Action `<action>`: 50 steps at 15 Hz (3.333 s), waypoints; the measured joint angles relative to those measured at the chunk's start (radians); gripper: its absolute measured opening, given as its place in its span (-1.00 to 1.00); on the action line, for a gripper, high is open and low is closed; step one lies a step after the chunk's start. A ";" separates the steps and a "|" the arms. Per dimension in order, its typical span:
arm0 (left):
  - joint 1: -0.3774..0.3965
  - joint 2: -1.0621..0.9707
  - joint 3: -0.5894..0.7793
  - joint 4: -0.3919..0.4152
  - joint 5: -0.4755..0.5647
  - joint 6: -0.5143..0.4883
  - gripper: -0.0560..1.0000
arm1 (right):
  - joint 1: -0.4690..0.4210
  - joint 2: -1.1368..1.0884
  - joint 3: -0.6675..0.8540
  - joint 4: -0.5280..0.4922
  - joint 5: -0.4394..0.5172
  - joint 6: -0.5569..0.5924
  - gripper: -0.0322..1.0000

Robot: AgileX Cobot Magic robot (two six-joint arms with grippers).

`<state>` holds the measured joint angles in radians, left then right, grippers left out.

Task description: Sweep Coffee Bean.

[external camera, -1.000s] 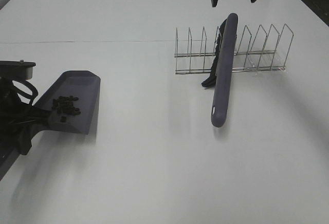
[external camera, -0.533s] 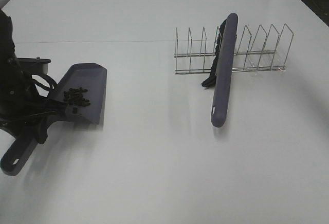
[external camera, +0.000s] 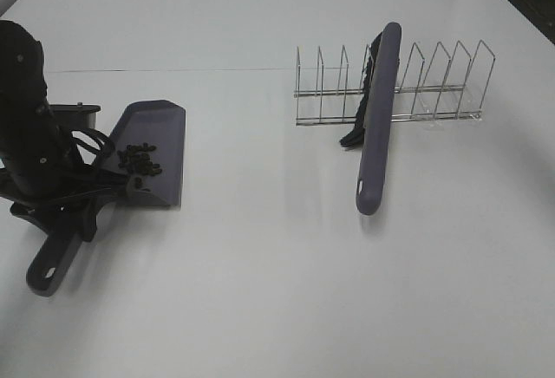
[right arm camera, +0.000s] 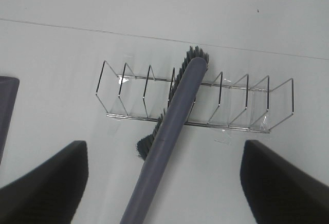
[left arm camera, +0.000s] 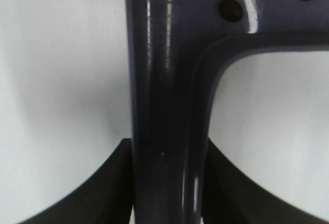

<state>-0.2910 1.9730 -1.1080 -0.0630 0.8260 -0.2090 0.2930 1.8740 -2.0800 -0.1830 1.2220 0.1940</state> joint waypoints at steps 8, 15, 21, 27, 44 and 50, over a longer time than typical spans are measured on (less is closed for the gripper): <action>0.000 -0.152 0.000 0.006 0.009 0.041 0.68 | 0.000 -0.001 0.000 0.011 0.001 -0.019 0.53; 0.074 -0.478 0.000 0.075 0.171 0.045 0.68 | 0.000 -0.062 0.002 0.102 0.002 -0.080 0.53; 0.084 -0.684 0.000 0.143 0.305 0.045 0.69 | 0.000 -0.203 0.263 0.115 0.000 -0.103 0.53; 0.084 -0.889 0.086 0.077 0.316 0.043 0.69 | 0.000 -0.539 0.846 0.177 -0.153 -0.103 0.53; 0.084 -1.490 0.567 0.015 0.305 0.045 0.69 | 0.000 -1.195 1.612 0.170 -0.273 -0.106 0.53; 0.084 -1.677 0.583 0.020 0.259 0.149 0.69 | 0.000 -1.386 1.620 0.176 -0.296 -0.106 0.53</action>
<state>-0.2070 0.2960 -0.5250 -0.0430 1.0850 -0.0600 0.2930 0.4880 -0.4600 -0.0070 0.9260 0.0880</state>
